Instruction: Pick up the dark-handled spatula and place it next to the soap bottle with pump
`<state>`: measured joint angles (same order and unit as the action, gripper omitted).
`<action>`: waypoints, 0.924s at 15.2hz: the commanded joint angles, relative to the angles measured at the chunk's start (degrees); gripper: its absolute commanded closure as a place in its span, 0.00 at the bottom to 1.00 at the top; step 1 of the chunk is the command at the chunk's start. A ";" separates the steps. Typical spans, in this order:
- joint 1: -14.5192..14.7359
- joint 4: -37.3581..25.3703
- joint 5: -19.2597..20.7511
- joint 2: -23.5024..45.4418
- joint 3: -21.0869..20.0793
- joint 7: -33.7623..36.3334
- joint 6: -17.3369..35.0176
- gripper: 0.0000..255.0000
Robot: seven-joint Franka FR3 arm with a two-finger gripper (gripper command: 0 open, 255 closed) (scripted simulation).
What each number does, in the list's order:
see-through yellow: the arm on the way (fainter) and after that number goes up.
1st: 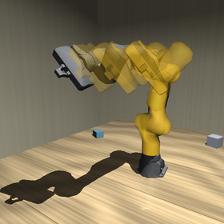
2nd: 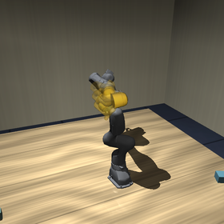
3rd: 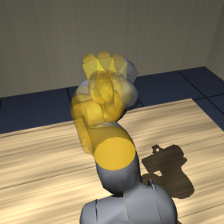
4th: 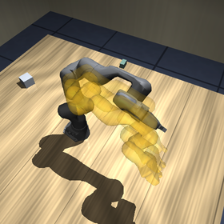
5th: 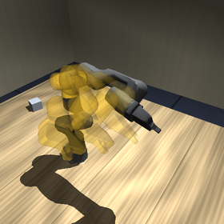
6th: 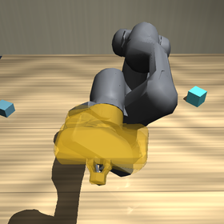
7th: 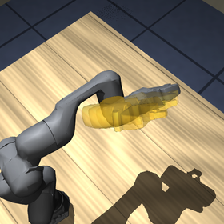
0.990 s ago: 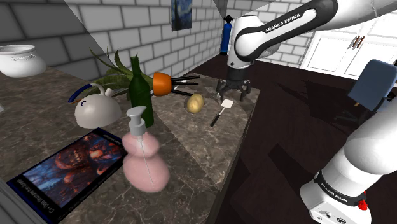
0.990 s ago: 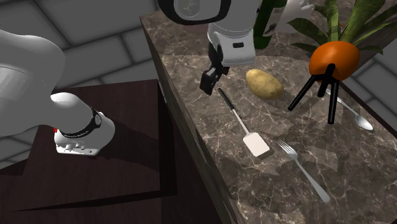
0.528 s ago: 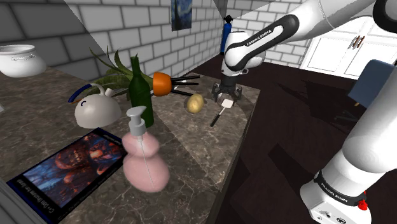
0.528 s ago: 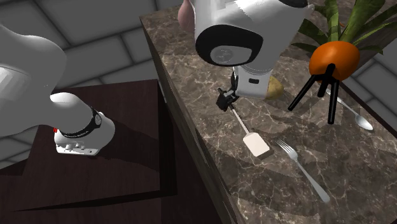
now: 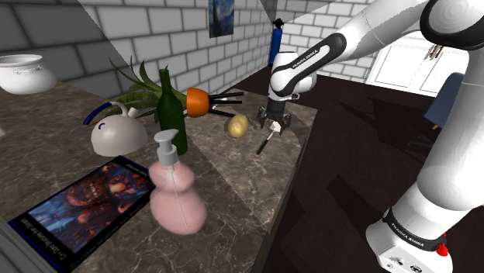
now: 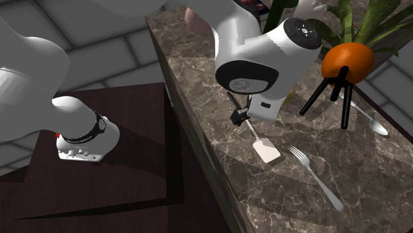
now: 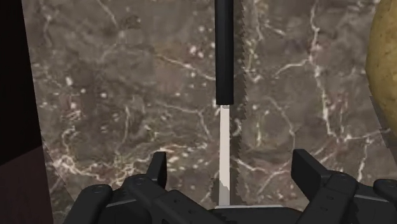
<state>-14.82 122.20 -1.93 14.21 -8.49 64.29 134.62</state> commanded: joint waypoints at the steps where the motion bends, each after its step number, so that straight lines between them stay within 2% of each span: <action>1: 0.12 0.30 0.16 1.12 0.04 0.20 1.45 0.00; 10: 0.20 0.54 0.28 1.96 0.07 0.29 2.53 0.00; 11: 0.20 0.53 0.28 1.96 0.07 0.29 2.53 1.00; 14: 0.20 0.54 0.28 1.96 0.07 0.29 2.53 1.00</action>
<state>-14.62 122.74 -1.65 16.17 -8.41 64.58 137.15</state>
